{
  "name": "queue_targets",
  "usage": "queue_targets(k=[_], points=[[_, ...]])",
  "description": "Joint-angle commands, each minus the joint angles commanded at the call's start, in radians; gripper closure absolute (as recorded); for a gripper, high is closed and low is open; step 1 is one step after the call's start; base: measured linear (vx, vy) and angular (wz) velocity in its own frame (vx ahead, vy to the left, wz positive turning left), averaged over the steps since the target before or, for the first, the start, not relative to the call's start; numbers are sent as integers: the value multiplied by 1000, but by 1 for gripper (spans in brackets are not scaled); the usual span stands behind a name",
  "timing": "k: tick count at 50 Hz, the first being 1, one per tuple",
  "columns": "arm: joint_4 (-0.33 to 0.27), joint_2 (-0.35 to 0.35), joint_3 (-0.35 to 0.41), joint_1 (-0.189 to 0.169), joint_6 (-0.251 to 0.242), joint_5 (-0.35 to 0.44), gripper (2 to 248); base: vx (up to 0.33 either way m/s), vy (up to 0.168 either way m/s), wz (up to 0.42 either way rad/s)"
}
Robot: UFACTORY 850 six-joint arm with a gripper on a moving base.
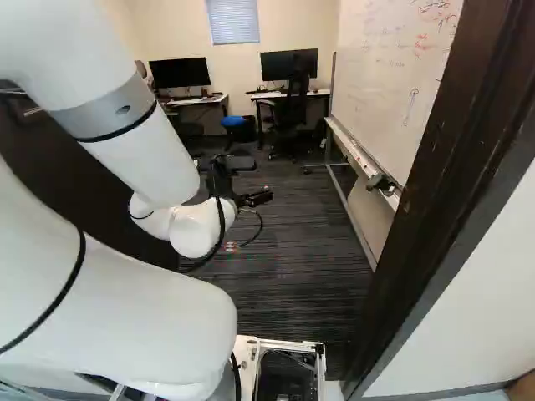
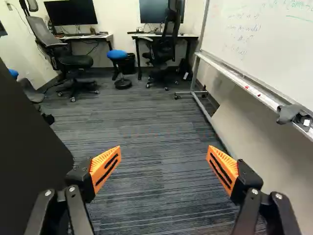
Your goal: Open the door and move inside
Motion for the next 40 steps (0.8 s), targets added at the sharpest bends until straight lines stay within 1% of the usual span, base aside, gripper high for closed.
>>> queue_targets(k=[24, 40], points=[[0, 0, 0, 0, 0, 0, 3, 133, -2, -8], [0, 0, 0, 0, 0, 0, 3, 87, -9, -12]])
